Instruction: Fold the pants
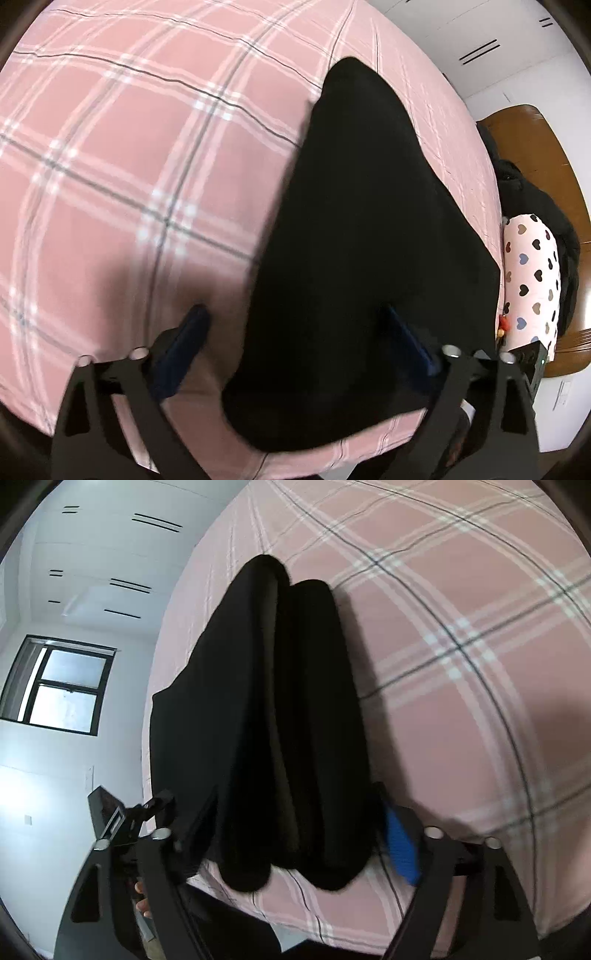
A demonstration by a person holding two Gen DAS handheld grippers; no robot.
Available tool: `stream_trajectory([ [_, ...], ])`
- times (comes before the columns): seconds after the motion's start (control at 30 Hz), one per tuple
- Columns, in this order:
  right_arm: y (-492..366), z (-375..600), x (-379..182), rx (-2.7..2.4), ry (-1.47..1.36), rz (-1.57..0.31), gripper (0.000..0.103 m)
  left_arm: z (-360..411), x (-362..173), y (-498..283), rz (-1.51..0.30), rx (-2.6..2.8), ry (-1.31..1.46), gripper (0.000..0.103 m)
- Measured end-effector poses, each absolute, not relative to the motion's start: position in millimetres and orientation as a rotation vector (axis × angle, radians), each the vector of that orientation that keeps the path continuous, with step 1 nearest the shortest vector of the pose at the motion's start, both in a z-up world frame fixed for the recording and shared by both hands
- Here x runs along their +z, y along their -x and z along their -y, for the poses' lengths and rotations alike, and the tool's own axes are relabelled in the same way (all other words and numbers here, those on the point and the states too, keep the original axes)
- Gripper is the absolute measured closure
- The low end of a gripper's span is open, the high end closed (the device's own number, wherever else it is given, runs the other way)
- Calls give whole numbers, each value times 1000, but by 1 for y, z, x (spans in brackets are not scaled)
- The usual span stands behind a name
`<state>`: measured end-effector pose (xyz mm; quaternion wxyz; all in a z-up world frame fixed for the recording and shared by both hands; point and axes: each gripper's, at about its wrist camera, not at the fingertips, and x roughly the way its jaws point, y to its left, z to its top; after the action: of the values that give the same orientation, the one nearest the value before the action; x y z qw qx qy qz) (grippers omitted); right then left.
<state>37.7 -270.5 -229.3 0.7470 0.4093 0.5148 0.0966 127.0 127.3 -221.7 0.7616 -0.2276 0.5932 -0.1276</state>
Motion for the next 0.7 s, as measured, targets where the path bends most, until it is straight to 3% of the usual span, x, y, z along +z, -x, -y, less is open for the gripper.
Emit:
stream_trajectory([
  [0.03, -40, 268, -229, 214, -884, -1117, 19, -124, -222, -129, -1286, -271, 480, 5],
  [0.07, -37, 265, -227, 217, -875, -1111, 34, -119, -221, -132, -1285, -261, 456, 5],
  [0.1, -38, 262, -225, 210, -868, -1121, 47, -114, -219, -135, -1279, -258, 426, 19],
  [0.13, -37, 260, -221, 211, -877, -1117, 57, -110, -214, -137, -1276, -314, 440, 61],
  [0.17, -34, 258, -211, 201, -867, -1107, 63, -108, -210, -139, -1294, -335, 458, 63],
  [0.23, -26, 257, -182, 212, -832, -1073, 67, -111, -189, -136, -1280, -314, 451, 82],
  [0.7, 41, 230, 59, 389, -621, -755, 68, -86, 58, -56, -908, -452, 324, 84],
])
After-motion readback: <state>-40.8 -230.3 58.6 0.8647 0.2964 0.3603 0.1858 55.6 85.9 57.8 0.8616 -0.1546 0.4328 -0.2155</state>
